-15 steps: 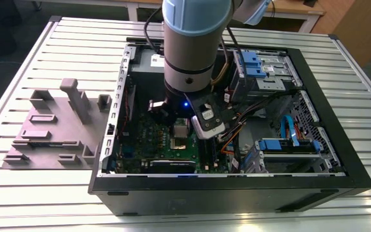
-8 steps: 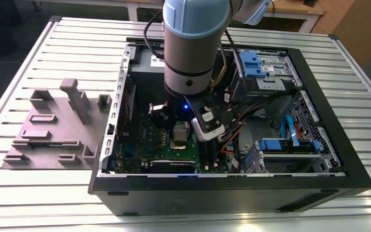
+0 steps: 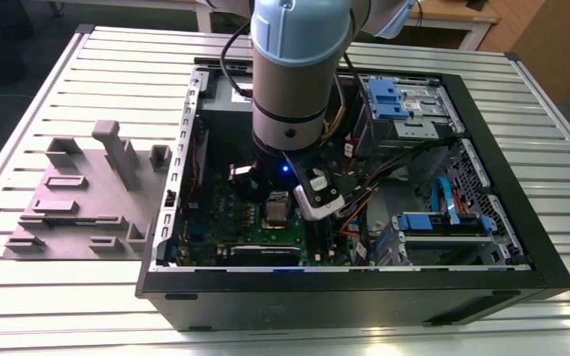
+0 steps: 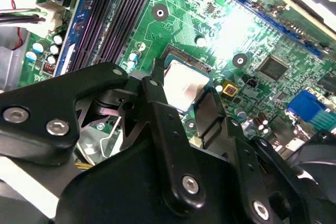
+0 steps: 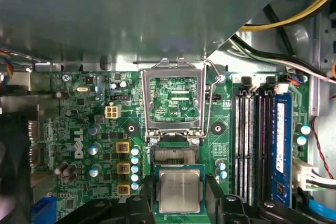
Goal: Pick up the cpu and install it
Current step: 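Place the cpu into insertion slot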
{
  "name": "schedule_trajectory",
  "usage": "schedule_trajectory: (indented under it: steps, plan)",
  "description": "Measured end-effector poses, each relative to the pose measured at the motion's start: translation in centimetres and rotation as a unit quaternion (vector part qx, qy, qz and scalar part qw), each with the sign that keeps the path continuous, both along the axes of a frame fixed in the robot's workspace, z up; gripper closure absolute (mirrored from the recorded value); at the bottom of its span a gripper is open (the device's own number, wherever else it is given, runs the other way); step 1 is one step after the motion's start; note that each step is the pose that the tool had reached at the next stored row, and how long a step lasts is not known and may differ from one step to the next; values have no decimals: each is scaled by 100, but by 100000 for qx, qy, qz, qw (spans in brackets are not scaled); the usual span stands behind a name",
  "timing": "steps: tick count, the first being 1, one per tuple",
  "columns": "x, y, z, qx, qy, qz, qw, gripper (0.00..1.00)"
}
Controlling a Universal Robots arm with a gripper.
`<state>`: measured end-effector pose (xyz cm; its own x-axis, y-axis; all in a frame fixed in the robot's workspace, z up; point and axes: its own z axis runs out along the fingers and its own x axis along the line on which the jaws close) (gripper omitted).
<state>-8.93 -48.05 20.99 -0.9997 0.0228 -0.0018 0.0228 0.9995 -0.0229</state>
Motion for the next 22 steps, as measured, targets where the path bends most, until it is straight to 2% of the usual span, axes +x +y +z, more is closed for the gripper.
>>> schedule_trajectory:
  steps: [4, 10, 15, 22]
  plan:
    - [0, 0, -14, -5, 3, 805, 99997, 53]
    - [0, 0, -21, -97, -4, 879, 99996, 53]
    - [-9, 0, -87, -145, -2, 881, 99996, 53]
    - [-12, 1, -105, -147, -11, 876, 99996, 53]
